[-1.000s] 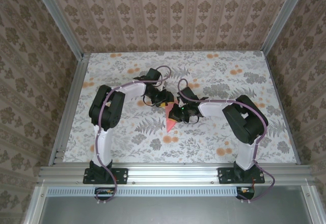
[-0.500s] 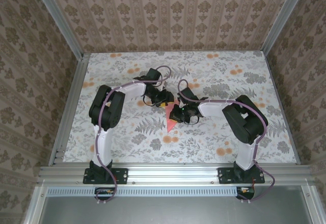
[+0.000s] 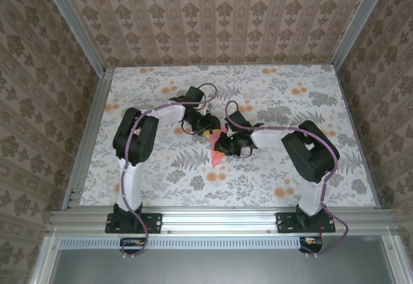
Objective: Fold a paper plane with a square sheet of paper (pick it up from the middle)
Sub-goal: Third fold the triangle at the center of the table.
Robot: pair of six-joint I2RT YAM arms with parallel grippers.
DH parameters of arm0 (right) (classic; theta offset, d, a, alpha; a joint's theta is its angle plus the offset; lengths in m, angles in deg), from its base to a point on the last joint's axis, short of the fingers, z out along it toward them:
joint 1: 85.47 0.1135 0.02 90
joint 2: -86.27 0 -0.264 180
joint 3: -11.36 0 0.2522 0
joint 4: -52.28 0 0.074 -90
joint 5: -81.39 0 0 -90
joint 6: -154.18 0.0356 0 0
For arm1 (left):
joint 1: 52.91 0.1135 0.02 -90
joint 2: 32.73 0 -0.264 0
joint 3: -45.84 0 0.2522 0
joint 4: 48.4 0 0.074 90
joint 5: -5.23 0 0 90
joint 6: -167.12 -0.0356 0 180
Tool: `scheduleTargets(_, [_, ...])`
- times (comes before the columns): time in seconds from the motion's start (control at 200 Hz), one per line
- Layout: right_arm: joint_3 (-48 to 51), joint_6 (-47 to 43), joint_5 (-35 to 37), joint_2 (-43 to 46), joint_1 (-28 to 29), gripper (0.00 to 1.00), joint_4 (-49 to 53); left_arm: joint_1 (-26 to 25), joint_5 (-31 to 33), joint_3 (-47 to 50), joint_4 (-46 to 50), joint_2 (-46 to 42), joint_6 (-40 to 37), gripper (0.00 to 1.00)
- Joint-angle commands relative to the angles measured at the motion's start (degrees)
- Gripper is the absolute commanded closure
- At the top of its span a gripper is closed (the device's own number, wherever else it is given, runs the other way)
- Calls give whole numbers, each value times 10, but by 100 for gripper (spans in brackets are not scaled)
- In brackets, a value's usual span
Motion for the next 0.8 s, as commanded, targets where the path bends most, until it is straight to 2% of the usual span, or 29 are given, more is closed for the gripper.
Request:
scheduleTargets(0.0, [3,-7,16,-11,2,84,9,-7,2,-9,32,15,-12,54])
scheduleTargets(0.195, [6,-8,13,-13,2,79,4,-6,2,-20,35,9,-13,54])
scheduleTargets(0.525, [15,-2,-17,-12,3,78,-51,-7,1,-13,33,22,-12,54])
scheduleTargets(0.795, [6,-10,-14,-17,2,78,-33,-7,1,-10,32,22,-12,54])
